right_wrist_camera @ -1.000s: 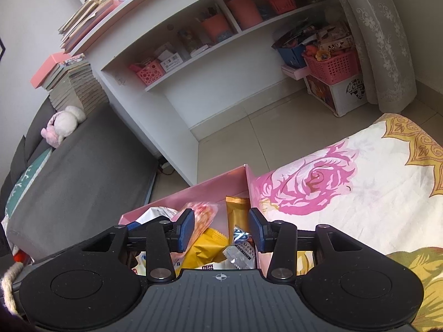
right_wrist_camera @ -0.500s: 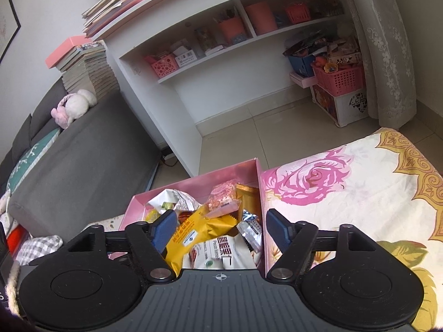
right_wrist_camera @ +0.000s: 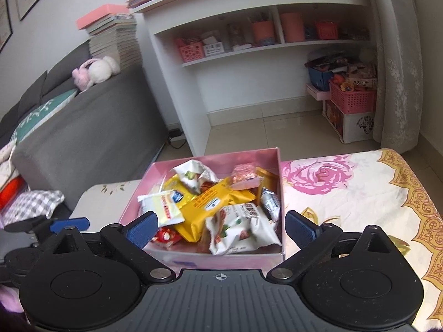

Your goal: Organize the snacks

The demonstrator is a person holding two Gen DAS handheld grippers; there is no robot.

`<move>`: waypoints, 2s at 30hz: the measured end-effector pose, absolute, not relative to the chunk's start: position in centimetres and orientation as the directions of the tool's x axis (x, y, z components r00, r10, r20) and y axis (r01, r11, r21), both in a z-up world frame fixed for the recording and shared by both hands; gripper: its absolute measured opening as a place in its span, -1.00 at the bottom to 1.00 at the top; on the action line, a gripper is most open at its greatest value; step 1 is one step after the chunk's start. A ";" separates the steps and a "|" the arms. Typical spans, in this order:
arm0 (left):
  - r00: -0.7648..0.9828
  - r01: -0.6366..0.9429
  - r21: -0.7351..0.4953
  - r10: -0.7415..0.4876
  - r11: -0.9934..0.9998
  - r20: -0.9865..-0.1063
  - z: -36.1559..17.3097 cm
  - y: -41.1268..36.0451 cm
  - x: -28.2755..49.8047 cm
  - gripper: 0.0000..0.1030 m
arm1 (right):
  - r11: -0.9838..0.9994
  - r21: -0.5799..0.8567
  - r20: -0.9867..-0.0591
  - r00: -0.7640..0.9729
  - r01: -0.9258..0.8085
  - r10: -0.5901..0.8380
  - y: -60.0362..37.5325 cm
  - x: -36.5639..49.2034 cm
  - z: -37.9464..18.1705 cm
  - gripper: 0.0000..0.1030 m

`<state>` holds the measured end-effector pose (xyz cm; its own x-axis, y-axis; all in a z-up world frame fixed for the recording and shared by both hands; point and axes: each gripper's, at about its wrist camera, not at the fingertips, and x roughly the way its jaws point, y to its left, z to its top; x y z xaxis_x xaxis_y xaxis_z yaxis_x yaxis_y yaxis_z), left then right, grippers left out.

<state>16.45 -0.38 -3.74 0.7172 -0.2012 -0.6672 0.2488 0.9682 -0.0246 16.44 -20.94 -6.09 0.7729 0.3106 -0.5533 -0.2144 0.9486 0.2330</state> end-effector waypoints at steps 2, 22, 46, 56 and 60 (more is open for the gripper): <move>0.717 0.247 -0.008 -0.188 0.969 -0.671 -3.8 0.3 15.5 0.99 | 0.949 0.209 -0.557 0.769 -0.236 0.314 -20.0 15.6 -6.1 0.94; 0.705 0.244 0.095 -0.109 0.965 -0.701 -6.4 5.4 10.5 0.99 | 0.930 0.043 -0.567 0.758 -0.364 0.323 -14.5 9.8 -10.0 1.00; 0.665 0.219 -0.007 -0.154 0.976 -0.731 -9.1 7.8 12.7 0.34 | 0.899 0.059 -0.687 0.635 -0.434 0.352 -8.6 12.9 -16.6 1.00; 0.647 0.176 -0.056 -0.158 0.983 -0.746 -9.2 8.5 13.4 -0.02 | 0.902 -0.011 -0.675 0.669 -0.433 0.313 -6.4 13.9 -17.4 1.00; 0.647 0.168 -0.057 -0.154 0.984 -0.747 -9.1 8.5 13.5 -0.11 | 0.908 -0.008 -0.671 0.676 -0.419 0.306 -6.3 14.2 -17.4 1.00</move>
<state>13.46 8.52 -9.15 0.6466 -0.1537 -0.7472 0.1678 0.9842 -0.0572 14.24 -6.35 -17.35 0.6759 0.3058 -0.6706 -0.4190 0.9080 -0.0083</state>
